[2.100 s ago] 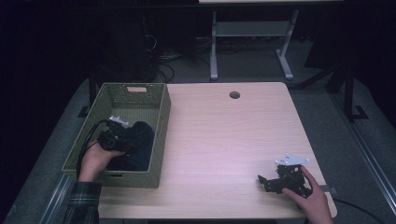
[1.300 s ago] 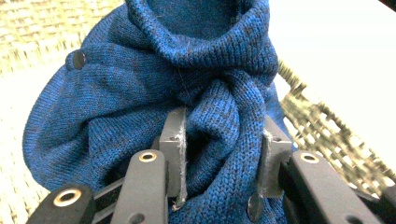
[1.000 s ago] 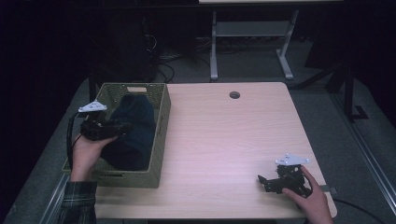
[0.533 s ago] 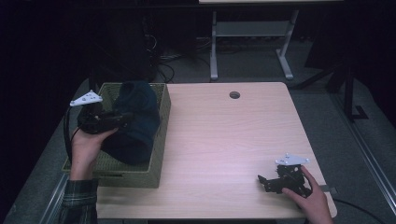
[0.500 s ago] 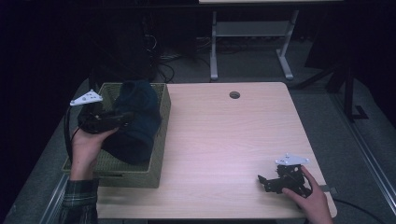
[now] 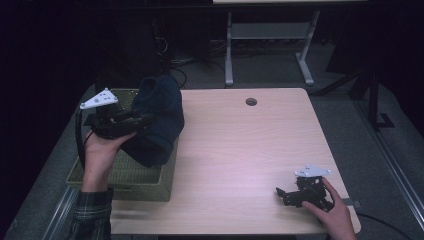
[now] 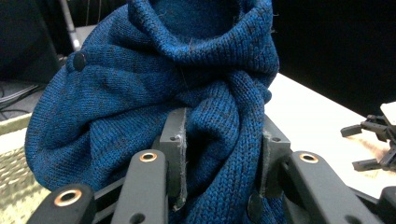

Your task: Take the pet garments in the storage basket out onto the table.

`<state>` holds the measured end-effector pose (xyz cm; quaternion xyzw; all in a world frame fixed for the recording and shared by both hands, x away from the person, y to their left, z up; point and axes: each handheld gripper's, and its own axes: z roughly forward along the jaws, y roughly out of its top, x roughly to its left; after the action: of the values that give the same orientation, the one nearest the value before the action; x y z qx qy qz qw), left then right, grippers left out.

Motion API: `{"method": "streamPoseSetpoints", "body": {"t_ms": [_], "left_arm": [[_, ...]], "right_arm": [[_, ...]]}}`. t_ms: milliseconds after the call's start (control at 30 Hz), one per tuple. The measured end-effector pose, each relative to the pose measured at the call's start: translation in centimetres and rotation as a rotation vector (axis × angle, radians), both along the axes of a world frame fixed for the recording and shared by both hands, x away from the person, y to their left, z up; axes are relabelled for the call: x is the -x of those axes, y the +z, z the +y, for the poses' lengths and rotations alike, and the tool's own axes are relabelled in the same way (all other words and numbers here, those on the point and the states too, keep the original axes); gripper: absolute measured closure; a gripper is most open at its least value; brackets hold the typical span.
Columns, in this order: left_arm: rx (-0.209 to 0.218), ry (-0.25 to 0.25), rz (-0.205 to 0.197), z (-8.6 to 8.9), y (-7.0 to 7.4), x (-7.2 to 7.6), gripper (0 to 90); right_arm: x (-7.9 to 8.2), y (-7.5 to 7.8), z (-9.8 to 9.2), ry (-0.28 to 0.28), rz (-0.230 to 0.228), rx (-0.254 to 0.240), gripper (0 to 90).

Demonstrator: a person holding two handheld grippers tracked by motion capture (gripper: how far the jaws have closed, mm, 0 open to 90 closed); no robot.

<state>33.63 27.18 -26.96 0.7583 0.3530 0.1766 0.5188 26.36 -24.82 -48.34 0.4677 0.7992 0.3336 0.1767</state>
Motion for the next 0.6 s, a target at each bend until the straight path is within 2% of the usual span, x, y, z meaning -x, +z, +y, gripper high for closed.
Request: {"method": "streamPoseSetpoints", "body": {"t_ms": [200, 300, 600], "left_arm": [[0.023, -0.039, -0.019, -1.4, 0.6, -0.1, 62.4], [0.016, -0.054, -0.024, -2.3, 0.7, -0.2, 62.5], [0.039, -0.115, -0.032, -4.7, 1.1, -0.7, 62.6]], "right_arm": [[0.0, 0.0, 0.0, 0.000, 0.000, 0.000, 0.0], [0.0, 0.0, 0.0, 0.000, 0.000, 0.000, 0.0], [0.0, 0.0, 0.0, 0.000, 0.000, 0.000, 0.0]]}}
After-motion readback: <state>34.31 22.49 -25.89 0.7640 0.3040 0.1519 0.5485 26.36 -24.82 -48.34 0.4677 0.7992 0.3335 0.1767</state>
